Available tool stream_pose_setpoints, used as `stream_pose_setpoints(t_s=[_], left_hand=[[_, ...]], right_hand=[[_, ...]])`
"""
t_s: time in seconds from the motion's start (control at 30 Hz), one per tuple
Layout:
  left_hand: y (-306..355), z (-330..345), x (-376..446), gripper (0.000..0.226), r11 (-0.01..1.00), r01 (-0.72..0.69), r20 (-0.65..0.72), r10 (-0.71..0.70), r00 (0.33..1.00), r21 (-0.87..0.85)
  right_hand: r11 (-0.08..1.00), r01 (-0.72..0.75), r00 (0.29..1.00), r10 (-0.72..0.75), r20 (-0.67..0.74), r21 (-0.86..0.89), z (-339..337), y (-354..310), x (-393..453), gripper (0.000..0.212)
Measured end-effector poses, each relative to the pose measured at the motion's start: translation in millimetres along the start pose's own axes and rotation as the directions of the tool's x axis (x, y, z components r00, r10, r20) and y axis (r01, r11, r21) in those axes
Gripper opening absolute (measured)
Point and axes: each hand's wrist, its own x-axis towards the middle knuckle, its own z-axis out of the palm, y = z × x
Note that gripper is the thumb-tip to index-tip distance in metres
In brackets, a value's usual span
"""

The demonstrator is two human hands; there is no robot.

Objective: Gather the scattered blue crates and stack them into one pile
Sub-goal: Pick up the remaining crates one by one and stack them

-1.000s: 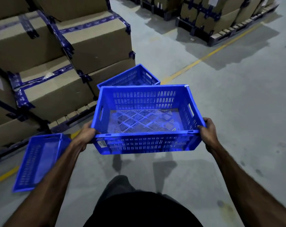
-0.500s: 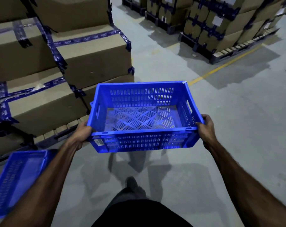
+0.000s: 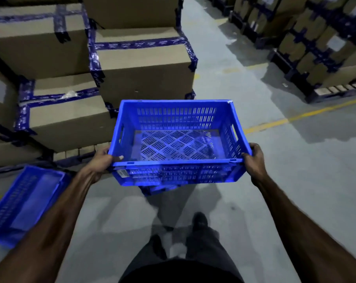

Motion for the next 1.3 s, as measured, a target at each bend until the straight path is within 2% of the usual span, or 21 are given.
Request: stream_pose_setpoints(t_s=[0.07,0.23,0.43,0.67,1.0,1.17,1.3], left_hand=[[-1,3,11,0.026,0.999,0.028,-0.030,-0.029,0.999,-0.038],[-1,21,29,0.054,0.968,0.120,-0.078,-0.140,0.987,-0.221],[-18,31,59,0.060,0.923,0.136,-0.089,-0.179,0.980,-0.360],[-26,30,96,0.064,0.916,0.134,-0.120,-0.193,0.974,-0.379],[-53,36,135,0.070,0.936,0.161,-0.092,-0.199,0.976,-0.312],[-63,51,136,0.056,0.950,0.058,-0.170,-0.114,0.979,-0.306],[-65,64,128,0.019,0.952,0.091,-0.345,-0.194,0.918,-0.291]], right_hand=[[1.000,0.012,0.998,-0.011,0.057,-0.022,12,-2,33,0.032],[0.991,0.104,0.975,-0.085,0.207,-0.081,36,-2,108,0.033],[0.977,0.148,0.949,-0.098,0.298,-0.151,73,-1,164,0.033],[0.975,0.146,0.952,-0.092,0.293,-0.167,105,19,188,0.029],[0.973,0.132,0.975,-0.092,0.204,-0.190,119,70,168,0.030],[0.975,0.106,0.981,-0.071,0.182,-0.193,121,82,169,0.036],[0.972,0.090,0.965,-0.031,0.261,-0.217,116,77,169,0.039]])
